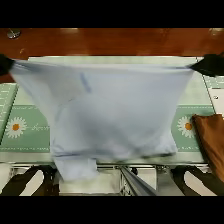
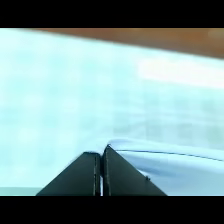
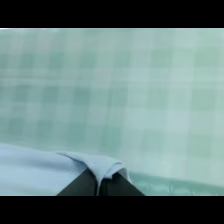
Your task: Fold the shirts.
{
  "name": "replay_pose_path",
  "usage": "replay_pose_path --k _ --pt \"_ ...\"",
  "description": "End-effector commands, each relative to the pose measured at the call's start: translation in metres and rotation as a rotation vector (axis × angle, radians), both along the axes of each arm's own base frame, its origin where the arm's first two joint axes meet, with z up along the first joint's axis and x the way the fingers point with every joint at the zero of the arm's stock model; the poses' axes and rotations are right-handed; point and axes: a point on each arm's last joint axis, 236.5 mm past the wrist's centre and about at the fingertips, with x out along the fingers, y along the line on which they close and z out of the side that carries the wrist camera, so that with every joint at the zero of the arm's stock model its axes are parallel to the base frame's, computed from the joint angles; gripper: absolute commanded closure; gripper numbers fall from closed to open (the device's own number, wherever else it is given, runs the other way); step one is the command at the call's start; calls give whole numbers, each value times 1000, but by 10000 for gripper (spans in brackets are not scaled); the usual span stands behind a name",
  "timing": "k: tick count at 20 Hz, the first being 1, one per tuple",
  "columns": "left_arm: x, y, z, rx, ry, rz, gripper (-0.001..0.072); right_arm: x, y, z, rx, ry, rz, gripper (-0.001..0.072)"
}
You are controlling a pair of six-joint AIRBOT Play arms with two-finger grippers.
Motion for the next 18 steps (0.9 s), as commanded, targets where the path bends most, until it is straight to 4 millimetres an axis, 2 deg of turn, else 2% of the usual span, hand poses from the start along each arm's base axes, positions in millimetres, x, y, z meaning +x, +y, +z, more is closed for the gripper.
replay_pose_path --k 1,3,5,7,9,12,15,17,18 --pt "64 -20 -91 -95 131 9 685 84 -9 -89 -23 75 -87 692" --pt "100 -21 -118 -147 168 59 685 119 -10 -119 21 136 -93 692" --pt "128 -23 -135 -181 187 88 685 148 -9 -136 54 176 -102 692" --pt "146 -30 -146 -219 211 107 685 168 -8 -146 83 204 -115 692" --pt "147 -43 -153 -247 250 101 684 174 -6 -155 93 238 -109 692" --pt "123 -57 -160 -190 335 -8 684 156 -7 -159 73 305 -43 692" --pt "74 -49 -165 -118 488 -144 684 118 -24 -160 64 427 21 692" --pt "36 -41 -177 -113 633 -209 684 88 -34 -162 81 541 48 692" --pt "23 -39 -184 -117 681 -223 684 81 -38 -165 89 570 47 692"
